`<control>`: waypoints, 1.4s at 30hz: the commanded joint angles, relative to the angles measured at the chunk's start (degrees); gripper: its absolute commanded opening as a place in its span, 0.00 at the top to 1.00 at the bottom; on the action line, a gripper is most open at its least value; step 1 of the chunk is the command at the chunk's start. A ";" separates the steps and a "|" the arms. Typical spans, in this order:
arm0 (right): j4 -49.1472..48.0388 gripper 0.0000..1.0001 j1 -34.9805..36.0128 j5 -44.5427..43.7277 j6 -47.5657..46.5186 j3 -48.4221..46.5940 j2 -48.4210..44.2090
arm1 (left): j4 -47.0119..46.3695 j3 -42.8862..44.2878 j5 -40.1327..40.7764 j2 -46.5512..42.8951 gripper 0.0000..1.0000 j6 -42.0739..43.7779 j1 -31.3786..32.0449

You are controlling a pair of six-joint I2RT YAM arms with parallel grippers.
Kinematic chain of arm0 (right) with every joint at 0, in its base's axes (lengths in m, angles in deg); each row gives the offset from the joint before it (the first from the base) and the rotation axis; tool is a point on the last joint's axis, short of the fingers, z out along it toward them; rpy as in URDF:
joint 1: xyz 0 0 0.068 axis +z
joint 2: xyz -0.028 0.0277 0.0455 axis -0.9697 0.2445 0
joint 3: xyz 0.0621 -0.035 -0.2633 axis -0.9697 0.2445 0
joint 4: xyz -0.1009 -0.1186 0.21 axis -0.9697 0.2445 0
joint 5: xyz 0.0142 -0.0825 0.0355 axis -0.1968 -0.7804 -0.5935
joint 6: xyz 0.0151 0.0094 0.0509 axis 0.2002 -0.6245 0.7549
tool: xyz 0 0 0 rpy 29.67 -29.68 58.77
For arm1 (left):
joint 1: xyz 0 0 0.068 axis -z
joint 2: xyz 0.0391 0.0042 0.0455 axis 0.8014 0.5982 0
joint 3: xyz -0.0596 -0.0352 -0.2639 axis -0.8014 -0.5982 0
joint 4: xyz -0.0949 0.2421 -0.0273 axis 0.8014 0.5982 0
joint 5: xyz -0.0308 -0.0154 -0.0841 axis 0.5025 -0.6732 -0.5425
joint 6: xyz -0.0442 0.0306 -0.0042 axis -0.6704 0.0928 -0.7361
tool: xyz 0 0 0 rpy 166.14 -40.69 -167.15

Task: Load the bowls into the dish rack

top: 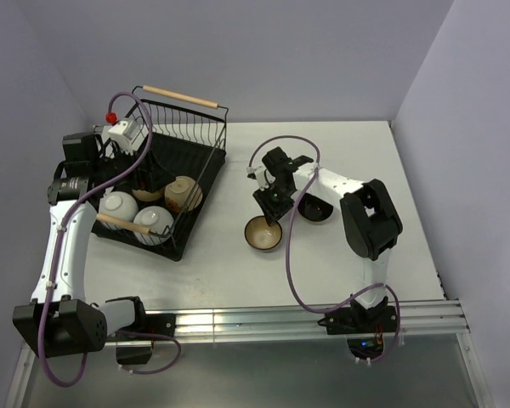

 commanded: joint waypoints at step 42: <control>-23.95 1.00 -4.81 13.82 24.26 -20.47 -17.82 | -25.68 4.78 5.66 7.40 0.01 -35.42 20.10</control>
